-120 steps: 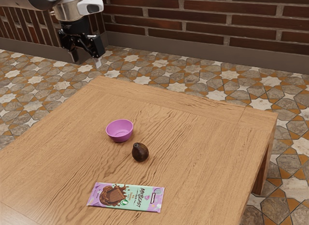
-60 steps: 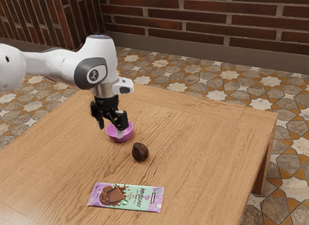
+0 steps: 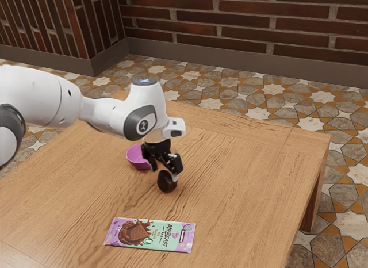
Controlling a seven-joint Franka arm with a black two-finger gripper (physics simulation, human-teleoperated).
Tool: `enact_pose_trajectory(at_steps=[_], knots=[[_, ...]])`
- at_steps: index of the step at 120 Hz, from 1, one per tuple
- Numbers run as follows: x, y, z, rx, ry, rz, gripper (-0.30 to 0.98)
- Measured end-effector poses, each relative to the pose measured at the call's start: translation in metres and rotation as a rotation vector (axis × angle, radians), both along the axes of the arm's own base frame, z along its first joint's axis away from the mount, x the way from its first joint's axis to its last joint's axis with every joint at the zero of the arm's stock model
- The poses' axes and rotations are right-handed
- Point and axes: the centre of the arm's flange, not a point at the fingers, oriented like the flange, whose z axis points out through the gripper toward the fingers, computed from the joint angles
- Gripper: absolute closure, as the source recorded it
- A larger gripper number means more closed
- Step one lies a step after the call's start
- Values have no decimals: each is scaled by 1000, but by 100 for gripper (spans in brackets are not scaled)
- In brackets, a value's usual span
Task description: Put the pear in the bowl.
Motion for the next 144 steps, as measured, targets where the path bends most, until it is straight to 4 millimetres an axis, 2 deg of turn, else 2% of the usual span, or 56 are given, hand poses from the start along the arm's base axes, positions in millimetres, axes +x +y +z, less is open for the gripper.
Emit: enact_pose_trajectory(at_steps=[32, 50, 87, 106, 130, 138, 144], knots=[[0, -1, -25, -23, 5, 12, 0], [-1, -1, -29, -35, 8, 21, 1], [-4, -1, -32, -45, 17, 29, 21], [-4, 0, -32, -43, 15, 31, 26], [-2, 2, -17, -37, -6, 37, 37], [1, 9, -3, -34, -24, 48, 38], [5, 24, 15, -24, -46, 70, 39]])
